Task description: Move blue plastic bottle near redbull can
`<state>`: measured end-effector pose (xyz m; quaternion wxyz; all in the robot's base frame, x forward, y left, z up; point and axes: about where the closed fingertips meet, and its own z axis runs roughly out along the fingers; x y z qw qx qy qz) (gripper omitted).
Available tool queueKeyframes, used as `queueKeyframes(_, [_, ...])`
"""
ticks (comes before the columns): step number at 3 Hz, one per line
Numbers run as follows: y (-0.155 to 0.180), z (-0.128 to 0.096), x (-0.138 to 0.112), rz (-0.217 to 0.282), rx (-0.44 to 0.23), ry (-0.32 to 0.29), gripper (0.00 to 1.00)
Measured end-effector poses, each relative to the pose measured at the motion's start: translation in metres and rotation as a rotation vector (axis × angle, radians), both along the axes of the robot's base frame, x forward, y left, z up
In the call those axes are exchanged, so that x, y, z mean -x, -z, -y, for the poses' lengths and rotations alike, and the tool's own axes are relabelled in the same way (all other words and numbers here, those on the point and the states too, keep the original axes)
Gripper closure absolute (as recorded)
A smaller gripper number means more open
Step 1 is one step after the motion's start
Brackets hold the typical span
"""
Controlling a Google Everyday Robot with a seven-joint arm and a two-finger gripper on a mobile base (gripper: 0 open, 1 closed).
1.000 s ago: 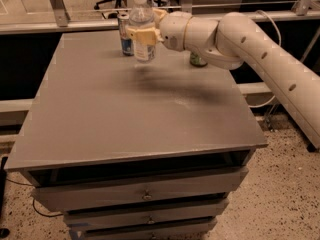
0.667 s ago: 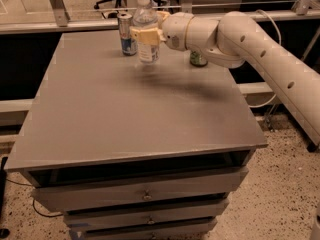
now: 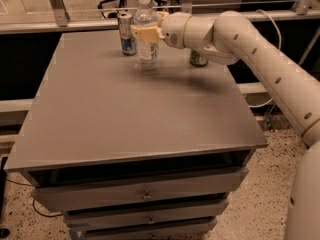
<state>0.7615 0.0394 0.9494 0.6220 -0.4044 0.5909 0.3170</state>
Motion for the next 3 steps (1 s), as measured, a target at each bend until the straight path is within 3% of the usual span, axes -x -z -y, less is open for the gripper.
queueKeyframes(3, [0.011,-0.025,-0.024,-0.054,-0.023,-0.047,1.0])
